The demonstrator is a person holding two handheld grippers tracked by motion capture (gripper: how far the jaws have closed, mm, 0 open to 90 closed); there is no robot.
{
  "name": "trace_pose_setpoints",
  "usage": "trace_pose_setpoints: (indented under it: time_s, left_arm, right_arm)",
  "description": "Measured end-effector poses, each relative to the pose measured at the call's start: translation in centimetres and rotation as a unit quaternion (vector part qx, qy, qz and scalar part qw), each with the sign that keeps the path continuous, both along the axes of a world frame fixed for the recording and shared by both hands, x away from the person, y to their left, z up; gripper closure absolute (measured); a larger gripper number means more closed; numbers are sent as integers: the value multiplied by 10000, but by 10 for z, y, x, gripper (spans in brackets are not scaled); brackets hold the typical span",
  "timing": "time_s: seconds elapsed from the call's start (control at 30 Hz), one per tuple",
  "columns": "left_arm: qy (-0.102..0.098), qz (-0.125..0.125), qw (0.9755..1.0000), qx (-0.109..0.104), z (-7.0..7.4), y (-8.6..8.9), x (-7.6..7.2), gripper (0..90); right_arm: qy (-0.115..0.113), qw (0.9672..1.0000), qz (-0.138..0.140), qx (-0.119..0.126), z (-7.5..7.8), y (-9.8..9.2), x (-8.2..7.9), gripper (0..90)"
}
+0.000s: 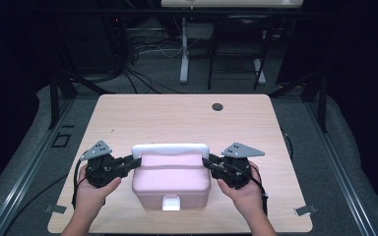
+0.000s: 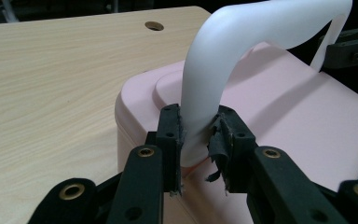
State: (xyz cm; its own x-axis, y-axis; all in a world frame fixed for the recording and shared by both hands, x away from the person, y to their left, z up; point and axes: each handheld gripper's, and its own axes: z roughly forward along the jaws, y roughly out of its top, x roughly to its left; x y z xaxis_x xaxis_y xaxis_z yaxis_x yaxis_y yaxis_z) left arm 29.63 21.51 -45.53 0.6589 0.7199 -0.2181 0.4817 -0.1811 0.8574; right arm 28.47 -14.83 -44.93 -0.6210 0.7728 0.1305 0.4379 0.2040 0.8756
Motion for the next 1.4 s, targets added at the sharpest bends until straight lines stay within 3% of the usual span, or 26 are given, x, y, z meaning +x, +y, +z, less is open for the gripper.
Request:
trace_pose_setpoints:
  time_s: [0.3, 0.47, 0.87, 1.4]
  left_arm:
    - [-11, -2, 10000, 19, 1, 0, -1, 733]
    - [52, 4, 10000, -74, 1, 2, -1, 733]
    - [-12, 23, 9999, -162, 7, 3, 0, 733]
    - [-45, 85, 9997, -217, 22, 4, 5, 733]
  right_arm:
    - [-50, 10000, -6, -64, 1, 1, -3, 735]
    - [-45, 10000, 8, -39, 2, 1, -3, 735]
    - [-83, 9999, -3, 58, 9, 1, -4, 737]
    - [-68, 9998, -37, 202, 22, 1, 1, 738]
